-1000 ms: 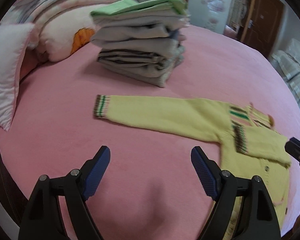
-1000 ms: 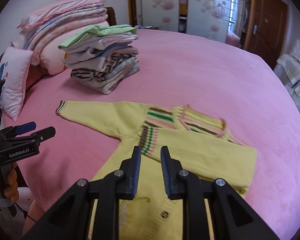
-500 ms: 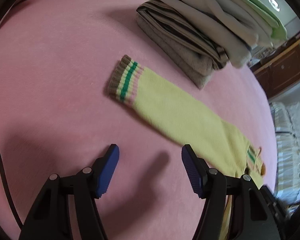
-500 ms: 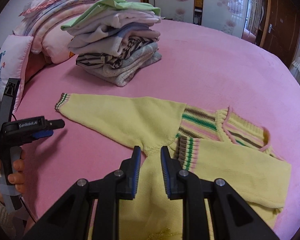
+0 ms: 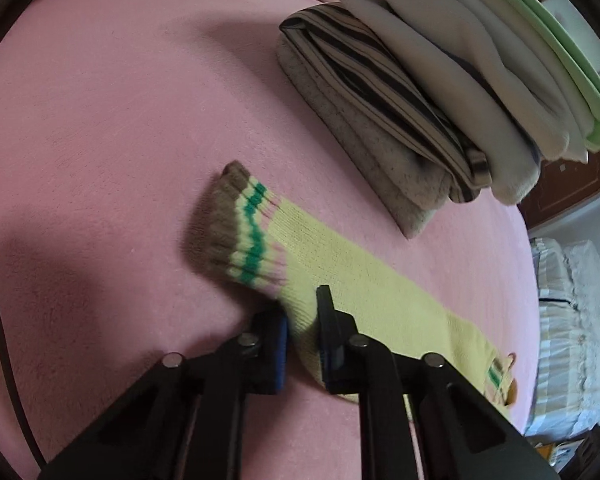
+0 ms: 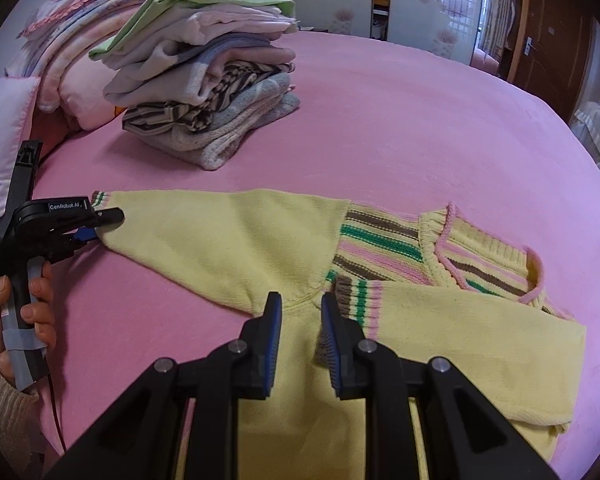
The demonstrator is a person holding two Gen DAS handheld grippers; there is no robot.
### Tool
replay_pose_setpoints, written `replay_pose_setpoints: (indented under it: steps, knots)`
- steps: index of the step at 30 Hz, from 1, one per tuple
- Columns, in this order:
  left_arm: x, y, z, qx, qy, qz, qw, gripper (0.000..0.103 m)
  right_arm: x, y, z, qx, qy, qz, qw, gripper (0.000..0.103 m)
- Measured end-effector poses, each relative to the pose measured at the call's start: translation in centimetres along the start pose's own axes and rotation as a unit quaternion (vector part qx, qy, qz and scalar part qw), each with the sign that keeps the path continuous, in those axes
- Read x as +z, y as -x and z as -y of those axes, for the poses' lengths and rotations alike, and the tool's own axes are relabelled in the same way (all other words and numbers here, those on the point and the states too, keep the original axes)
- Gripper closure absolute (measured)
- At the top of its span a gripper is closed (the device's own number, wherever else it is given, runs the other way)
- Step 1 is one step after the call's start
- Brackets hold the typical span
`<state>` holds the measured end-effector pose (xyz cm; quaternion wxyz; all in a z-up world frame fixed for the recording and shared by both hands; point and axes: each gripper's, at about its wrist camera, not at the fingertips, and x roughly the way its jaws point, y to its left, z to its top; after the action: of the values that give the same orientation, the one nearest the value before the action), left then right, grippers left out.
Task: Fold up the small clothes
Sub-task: 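Grasp the other sleeve cuff with the left tool, then fold the held sleeve across the cardigan body with the left tool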
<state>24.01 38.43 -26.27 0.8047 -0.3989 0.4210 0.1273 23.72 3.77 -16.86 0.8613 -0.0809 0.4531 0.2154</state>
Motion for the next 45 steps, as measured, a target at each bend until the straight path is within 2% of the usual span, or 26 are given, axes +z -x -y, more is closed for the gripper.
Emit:
replay_pose_setpoints:
  steps: [3, 6, 9, 14, 21, 29, 34, 39, 45]
  knots:
    - [-0.6, 0.9, 0.9, 0.006, -0.005, 0.023, 0.9997, 0.096, 0.0, 0.2, 0.6, -0.003, -0.007, 0.003, 1.000, 0.083]
    - [-1.7, 2.9, 4.1, 0.013, -0.041, 0.055, 0.9976, 0.096, -0.2, 0.6, 1.5, -0.004, -0.019, 0.005, 1.000, 0.083]
    - [-2.4, 5.3, 7.1, -0.005, -0.077, 0.076, 0.9941, 0.096, -0.4, 1.3, 2.9, -0.004, -0.038, 0.009, 0.999, 0.083]
    - [-4.5, 8.0, 13.4, -0.033, -0.148, 0.081, 0.9850, 0.096, -1.4, 3.2, 5.9, -0.016, -0.067, 0.018, 0.997, 0.083]
    - [-8.5, 8.9, 23.1, -0.082, -0.234, 0.057, 0.9671, 0.096, -4.1, 5.8, 10.8, -0.044, -0.105, 0.020, 0.993, 0.083]
    - [-14.7, 5.7, 31.7, -0.105, -0.295, 0.009, 0.9496, 0.096, -7.1, 8.5, 16.6, -0.063, -0.152, 0.031, 0.986, 0.083]
    - [-20.1, 3.5, 36.2, -0.117, -0.341, -0.016, 0.9326, 0.096, -8.9, 10.0, 19.6, -0.072, -0.179, 0.040, 0.980, 0.083]
    - [-24.8, 0.6, 39.0, -0.104, -0.383, -0.047, 0.9168, 0.096, -10.5, 10.5, 22.3, -0.080, -0.201, 0.037, 0.976, 0.083]
    - [-28.5, -3.7, 38.9, -0.070, -0.409, -0.096, 0.9049, 0.095, -11.9, 10.7, 24.1, -0.083, -0.214, 0.031, 0.973, 0.083]
